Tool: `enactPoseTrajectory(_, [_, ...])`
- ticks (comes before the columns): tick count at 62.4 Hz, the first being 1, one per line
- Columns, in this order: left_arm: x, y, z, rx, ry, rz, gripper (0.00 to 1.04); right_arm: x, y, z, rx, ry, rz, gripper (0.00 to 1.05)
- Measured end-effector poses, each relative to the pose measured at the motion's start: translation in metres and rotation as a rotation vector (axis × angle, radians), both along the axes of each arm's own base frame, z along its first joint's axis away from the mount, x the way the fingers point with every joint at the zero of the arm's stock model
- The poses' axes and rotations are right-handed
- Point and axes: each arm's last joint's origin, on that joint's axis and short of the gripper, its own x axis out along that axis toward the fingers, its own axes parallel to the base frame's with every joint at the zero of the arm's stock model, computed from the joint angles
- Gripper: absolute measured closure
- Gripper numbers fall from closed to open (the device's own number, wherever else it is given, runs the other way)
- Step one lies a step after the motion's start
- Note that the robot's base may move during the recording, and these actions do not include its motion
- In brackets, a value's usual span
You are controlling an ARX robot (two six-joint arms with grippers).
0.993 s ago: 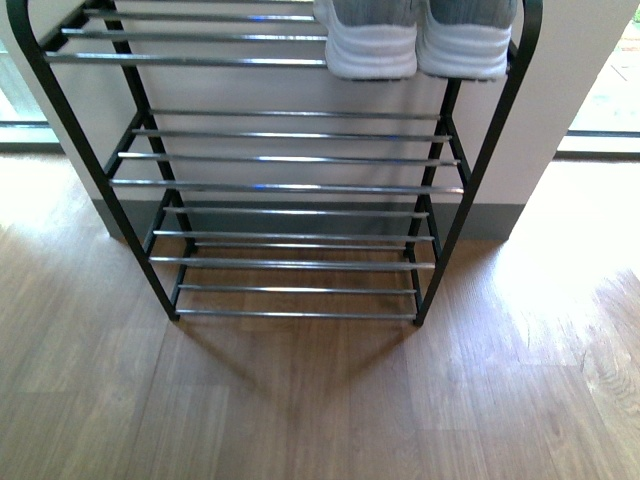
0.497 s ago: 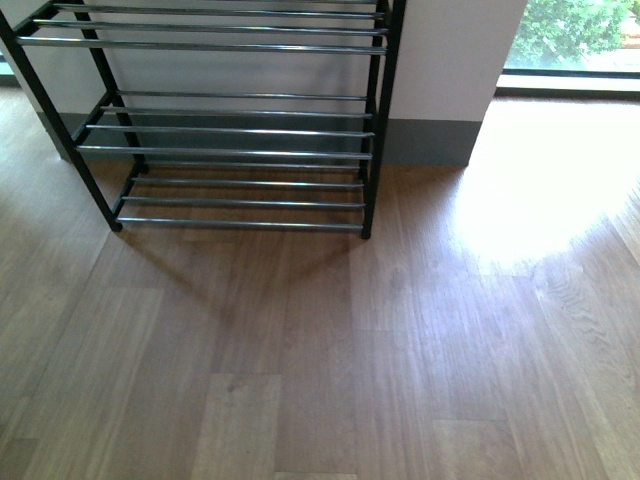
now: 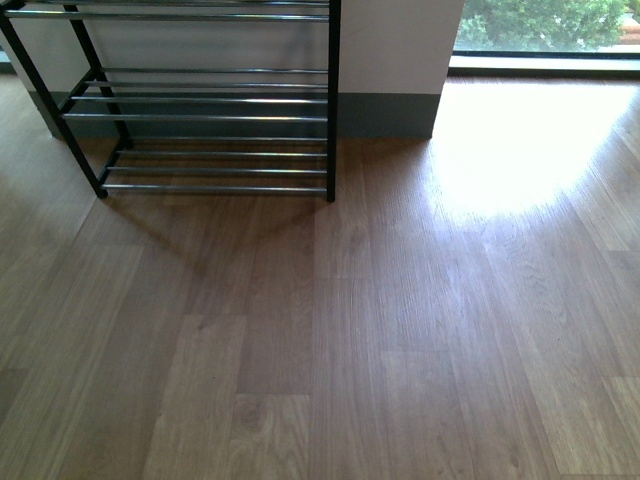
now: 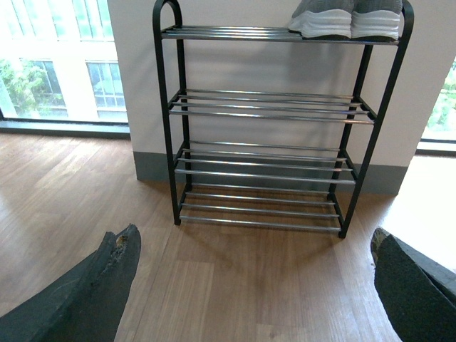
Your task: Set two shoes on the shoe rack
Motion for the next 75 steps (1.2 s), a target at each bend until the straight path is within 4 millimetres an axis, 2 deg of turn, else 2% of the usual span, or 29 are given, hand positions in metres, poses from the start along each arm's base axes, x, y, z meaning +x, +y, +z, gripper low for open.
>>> enactPoseTrajectory(75, [0.0000,0.0000,0.0000,0.000,0.000,0.000,0.09,0.0000,0.0000,0.0000,0.000,0.000,0.001,0.09])
